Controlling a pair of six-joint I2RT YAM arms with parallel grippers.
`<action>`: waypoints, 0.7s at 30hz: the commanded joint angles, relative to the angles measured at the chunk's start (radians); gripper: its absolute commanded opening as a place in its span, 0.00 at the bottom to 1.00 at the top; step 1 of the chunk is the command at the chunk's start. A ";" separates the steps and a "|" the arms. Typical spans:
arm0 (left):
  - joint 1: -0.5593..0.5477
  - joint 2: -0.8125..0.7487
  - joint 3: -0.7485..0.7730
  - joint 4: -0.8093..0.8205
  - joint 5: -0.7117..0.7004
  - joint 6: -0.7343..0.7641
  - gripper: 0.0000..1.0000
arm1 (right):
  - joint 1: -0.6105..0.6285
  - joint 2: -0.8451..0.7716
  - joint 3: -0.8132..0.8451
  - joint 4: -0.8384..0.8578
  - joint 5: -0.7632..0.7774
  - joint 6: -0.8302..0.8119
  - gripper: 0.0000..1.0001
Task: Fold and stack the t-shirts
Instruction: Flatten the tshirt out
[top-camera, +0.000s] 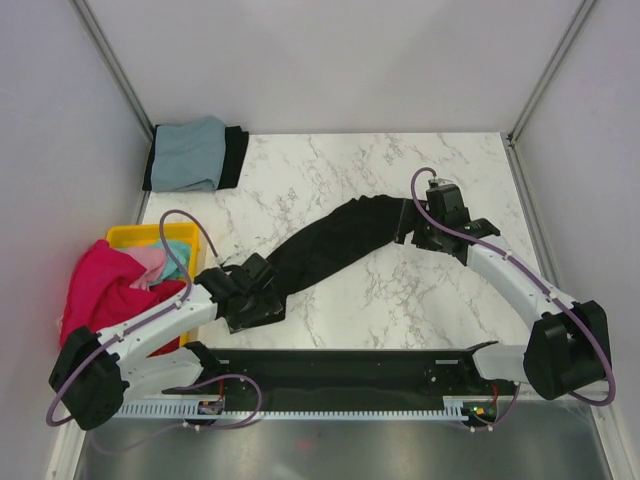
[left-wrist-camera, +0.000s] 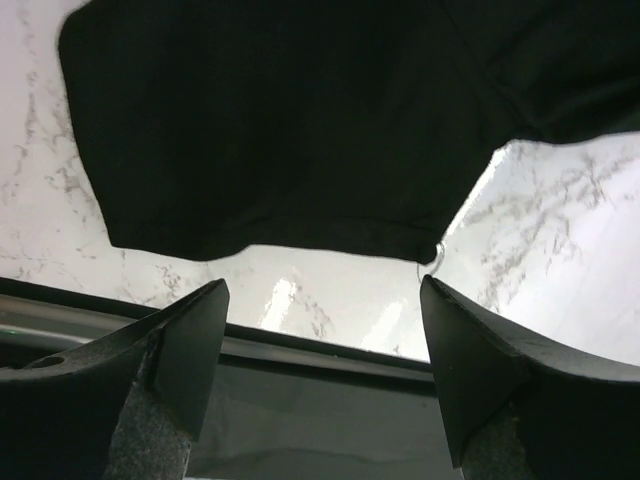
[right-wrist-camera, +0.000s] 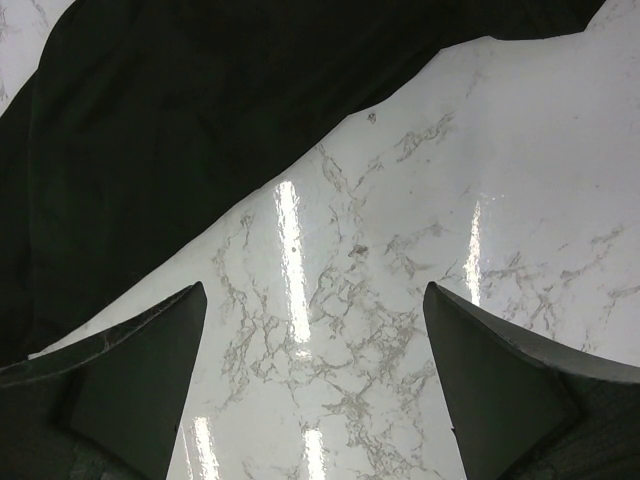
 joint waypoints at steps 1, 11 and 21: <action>-0.004 -0.019 -0.017 0.044 -0.137 -0.120 0.84 | -0.001 -0.008 -0.007 0.039 -0.007 -0.018 0.98; 0.011 0.091 -0.069 0.111 -0.154 -0.119 0.78 | -0.003 0.001 -0.028 0.042 -0.018 -0.026 0.98; 0.013 0.183 -0.107 0.254 -0.154 -0.074 0.35 | -0.041 0.007 -0.033 0.036 -0.025 -0.055 0.98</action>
